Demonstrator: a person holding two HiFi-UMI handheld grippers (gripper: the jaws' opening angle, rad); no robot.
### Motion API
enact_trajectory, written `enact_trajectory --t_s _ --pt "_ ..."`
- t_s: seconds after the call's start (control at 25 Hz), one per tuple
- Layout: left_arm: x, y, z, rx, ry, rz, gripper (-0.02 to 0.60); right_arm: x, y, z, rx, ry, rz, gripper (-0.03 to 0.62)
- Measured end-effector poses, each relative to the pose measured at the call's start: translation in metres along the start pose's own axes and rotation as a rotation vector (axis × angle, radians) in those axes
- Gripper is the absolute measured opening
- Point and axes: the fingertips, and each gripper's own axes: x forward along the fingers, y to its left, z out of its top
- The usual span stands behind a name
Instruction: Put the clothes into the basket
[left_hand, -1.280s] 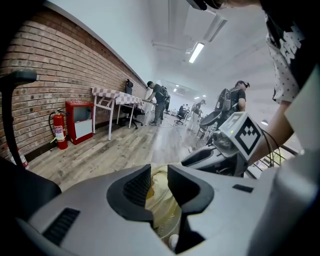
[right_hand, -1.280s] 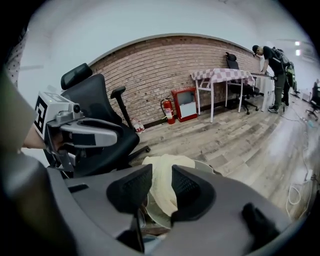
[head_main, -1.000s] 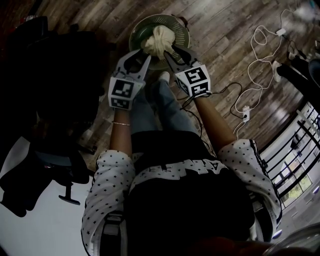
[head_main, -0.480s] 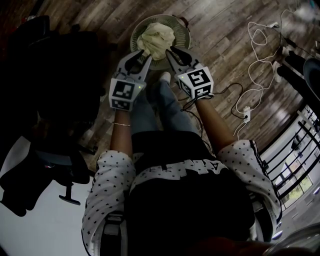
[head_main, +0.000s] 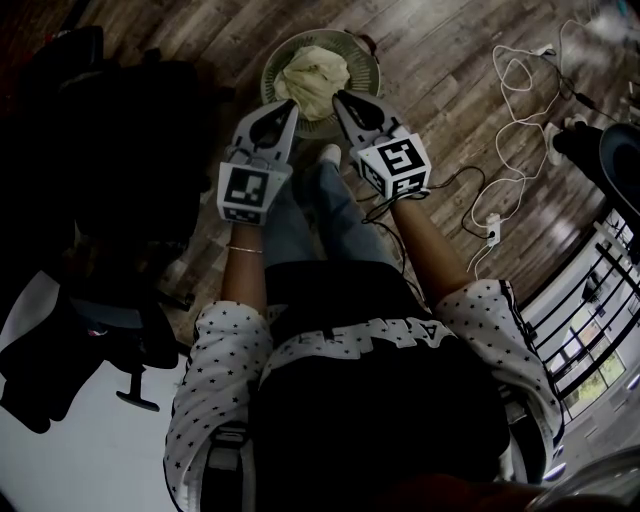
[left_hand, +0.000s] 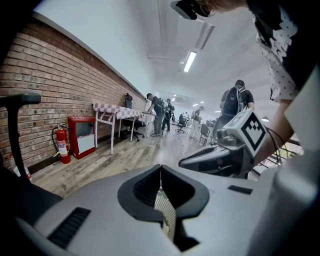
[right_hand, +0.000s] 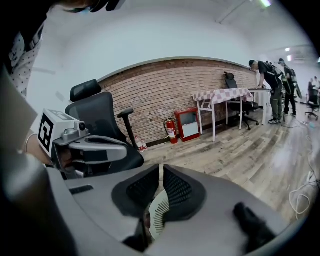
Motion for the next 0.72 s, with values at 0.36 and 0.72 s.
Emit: enact_trajectory --t_s 0.36,0.72 --pt "-0.013 -0.004 0.032 0.003 -0.108 0.004 0.014 -0.008 0.009 0.019 0.023 -0.043 0.004 0.043" --pt "-0.024 -0.007 0.068 0.026 -0.165 0.019 0.014 -0.023 0.011 0.053 0.025 -0.098 0.003 0.043"
